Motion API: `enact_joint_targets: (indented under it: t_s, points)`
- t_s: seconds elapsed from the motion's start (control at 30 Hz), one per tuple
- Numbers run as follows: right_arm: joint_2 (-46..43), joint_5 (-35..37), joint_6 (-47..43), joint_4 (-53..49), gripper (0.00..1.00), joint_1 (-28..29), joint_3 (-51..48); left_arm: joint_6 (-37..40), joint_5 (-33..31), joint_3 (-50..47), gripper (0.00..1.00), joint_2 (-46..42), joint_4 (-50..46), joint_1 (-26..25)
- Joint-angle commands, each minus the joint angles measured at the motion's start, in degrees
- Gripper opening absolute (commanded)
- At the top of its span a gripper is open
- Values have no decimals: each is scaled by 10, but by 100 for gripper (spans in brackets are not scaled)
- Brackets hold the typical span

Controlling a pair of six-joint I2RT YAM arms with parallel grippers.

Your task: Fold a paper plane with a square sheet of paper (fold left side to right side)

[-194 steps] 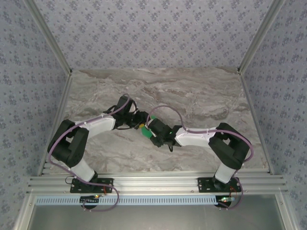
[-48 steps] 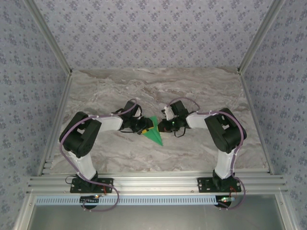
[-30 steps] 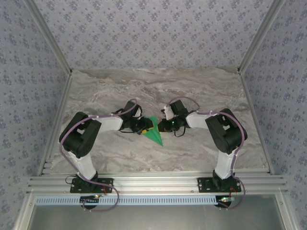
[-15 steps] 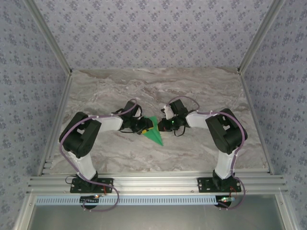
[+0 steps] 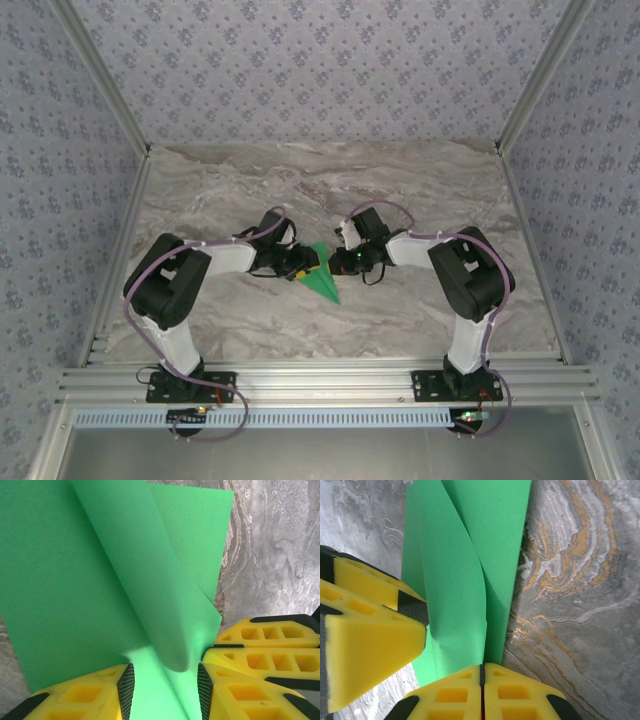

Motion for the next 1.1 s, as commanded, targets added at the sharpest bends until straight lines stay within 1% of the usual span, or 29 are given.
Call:
enact_joint_targets:
  t_s: [0.0, 0.17, 0.43, 0.53, 0.73, 0.9, 1.07]
  points:
    - [10, 17, -11, -25, 9, 4, -3, 6, -10, 7, 41, 1, -19, -3]
    - [19, 27, -19, -41, 9, 7, 6, 10, -10, 11, 41, -10, -26, -3]
    - [30, 29, -23, -47, 9, 11, 9, 28, -17, 39, 41, -41, -64, -2]
    - [31, 31, -24, -50, 9, 11, 10, 29, -14, 52, 37, -39, -67, -2]
    - [30, 37, -28, -58, 9, 13, 14, 29, 2, 86, 29, -5, -64, -2]
    - [30, 37, -30, -62, 9, 17, 16, 28, 16, 112, 27, 33, -58, -3]
    - [30, 41, -34, -67, 9, 18, 18, 31, 12, 117, 27, 55, -60, -3]
